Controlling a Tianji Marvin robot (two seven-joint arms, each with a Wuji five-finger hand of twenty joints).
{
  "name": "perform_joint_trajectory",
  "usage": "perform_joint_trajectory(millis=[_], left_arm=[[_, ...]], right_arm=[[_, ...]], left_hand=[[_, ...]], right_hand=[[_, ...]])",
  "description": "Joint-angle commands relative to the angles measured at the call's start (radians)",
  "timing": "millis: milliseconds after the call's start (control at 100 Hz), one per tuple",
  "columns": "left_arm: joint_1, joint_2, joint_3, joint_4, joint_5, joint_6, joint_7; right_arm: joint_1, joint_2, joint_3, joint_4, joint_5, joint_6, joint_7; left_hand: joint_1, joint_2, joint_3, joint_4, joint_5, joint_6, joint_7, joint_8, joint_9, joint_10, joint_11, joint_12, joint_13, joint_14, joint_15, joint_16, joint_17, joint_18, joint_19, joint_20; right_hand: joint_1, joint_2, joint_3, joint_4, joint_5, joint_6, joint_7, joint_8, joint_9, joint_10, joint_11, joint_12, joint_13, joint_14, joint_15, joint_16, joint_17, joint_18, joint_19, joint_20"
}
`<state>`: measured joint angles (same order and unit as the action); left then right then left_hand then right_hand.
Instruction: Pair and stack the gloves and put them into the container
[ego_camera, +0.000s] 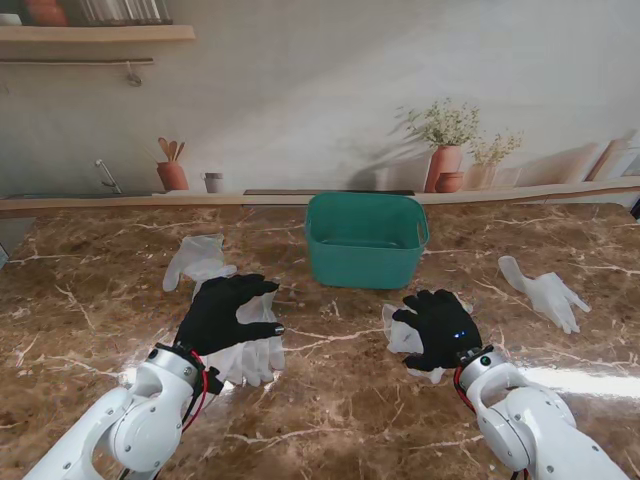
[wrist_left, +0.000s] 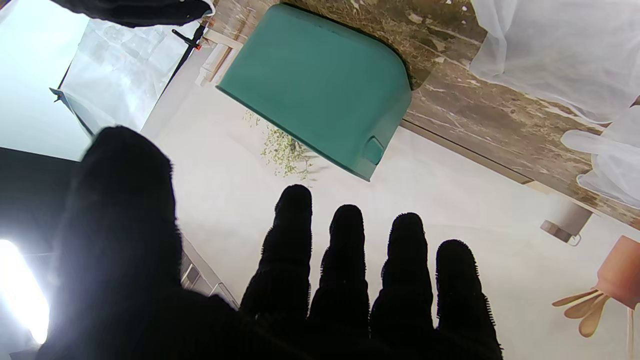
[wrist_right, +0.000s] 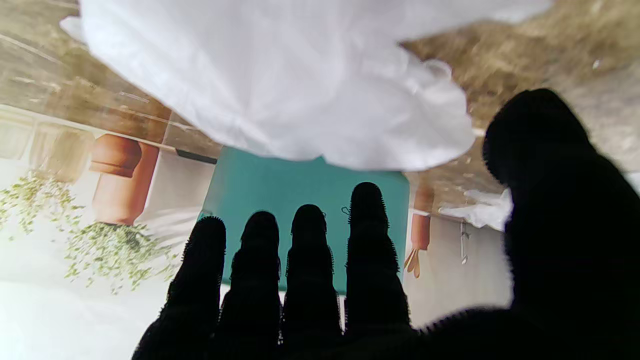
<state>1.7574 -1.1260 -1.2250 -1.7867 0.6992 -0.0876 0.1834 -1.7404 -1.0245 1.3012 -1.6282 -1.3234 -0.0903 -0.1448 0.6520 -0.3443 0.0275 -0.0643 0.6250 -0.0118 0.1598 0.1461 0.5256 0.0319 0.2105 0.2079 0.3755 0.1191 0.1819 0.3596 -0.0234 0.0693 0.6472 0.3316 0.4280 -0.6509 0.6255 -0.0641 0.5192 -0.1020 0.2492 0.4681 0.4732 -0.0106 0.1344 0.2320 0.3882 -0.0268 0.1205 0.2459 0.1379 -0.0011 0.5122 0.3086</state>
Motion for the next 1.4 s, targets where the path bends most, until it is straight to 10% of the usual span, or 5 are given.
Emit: perform_joint_trajectory(millis=[0, 280, 390, 1270, 1390], left_arm=[[0.012, 0.004, -0.003, -0.004, 0.002, -0.005, -0.003], [0.025, 0.008, -0.018, -0.012, 0.008, -0.014, -0.018], [0.025, 0.009, -0.02, -0.014, 0.011, -0.013, -0.02], [-0.001, 0.006, -0.002, -0.016, -0.142, -0.045, -0.093], [-0.015, 0.009, 0.004, -0.006, -0.167, -0.042, -0.126]], right_arm=[[0.007, 0.007, -0.021, 0.033, -0.011, 0.01, 0.014], [0.12, 0.021, -0.165, 0.209, -0.092, 0.173, -0.227], [0.147, 0.014, -0.189, 0.25, -0.077, 0.226, -0.325], [-0.028, -0.117, -0.006, -0.149, 0.435, -0.118, -0.352], [-0.039, -0.128, -0.004, -0.177, 0.555, -0.201, -0.291]], left_hand=[[0.038, 0.031, -0.035, 0.034, -0.027, 0.005, -0.016, -0.009, -0.035, -0.015, -0.019, -0.013, -0.04, -0.044, -0.029, -0.014, -0.019, -0.032, -0.035, -0.017], [0.04, 0.037, -0.035, 0.034, -0.024, 0.002, -0.01, -0.007, -0.035, -0.012, -0.018, -0.014, -0.039, -0.046, -0.031, -0.014, -0.018, -0.023, -0.051, -0.018], [0.042, 0.038, -0.035, 0.034, -0.024, 0.001, -0.008, -0.005, -0.035, -0.01, -0.018, -0.014, -0.038, -0.041, -0.032, -0.013, -0.019, -0.013, -0.053, -0.013], [0.166, 0.039, 0.006, 0.03, 0.009, 0.004, 0.028, 0.013, 0.014, 0.003, -0.005, -0.007, 0.009, -0.016, -0.024, 0.006, -0.036, 0.091, 0.007, 0.099], [0.07, -0.056, 0.462, -0.021, -0.002, 0.011, 0.015, 0.007, -0.001, 0.006, 0.001, -0.002, -0.003, -0.009, -0.021, 0.016, -0.039, 0.085, -0.017, 0.157]], right_hand=[[0.02, -0.013, -0.023, 0.005, -0.008, -0.03, 0.019, 0.03, -0.031, -0.014, 0.001, -0.015, -0.036, -0.011, -0.002, -0.014, -0.023, -0.017, -0.024, -0.007], [0.068, -0.011, 0.063, -0.03, 0.255, -0.202, 0.195, 0.165, 0.128, -0.048, 0.09, 0.018, 0.067, -0.019, 0.077, 0.018, 0.044, 0.015, 0.067, 0.061], [0.02, -0.006, 0.369, -0.211, 0.4, -0.301, 0.654, -0.126, 0.255, -0.068, 0.15, 0.033, 0.193, -0.012, 0.137, 0.04, 0.128, 0.031, 0.186, 0.105], [-0.007, 0.118, 0.421, -0.242, 0.445, -0.229, 0.682, 0.12, 0.363, -0.109, 0.132, 0.087, 0.18, -0.038, 0.129, 0.067, 0.071, 0.034, 0.184, 0.168], [-0.003, 0.139, 0.419, -0.241, 0.436, -0.231, 0.682, 0.141, 0.353, -0.107, 0.126, 0.088, 0.17, -0.042, 0.129, 0.069, 0.059, 0.035, 0.177, 0.173]])
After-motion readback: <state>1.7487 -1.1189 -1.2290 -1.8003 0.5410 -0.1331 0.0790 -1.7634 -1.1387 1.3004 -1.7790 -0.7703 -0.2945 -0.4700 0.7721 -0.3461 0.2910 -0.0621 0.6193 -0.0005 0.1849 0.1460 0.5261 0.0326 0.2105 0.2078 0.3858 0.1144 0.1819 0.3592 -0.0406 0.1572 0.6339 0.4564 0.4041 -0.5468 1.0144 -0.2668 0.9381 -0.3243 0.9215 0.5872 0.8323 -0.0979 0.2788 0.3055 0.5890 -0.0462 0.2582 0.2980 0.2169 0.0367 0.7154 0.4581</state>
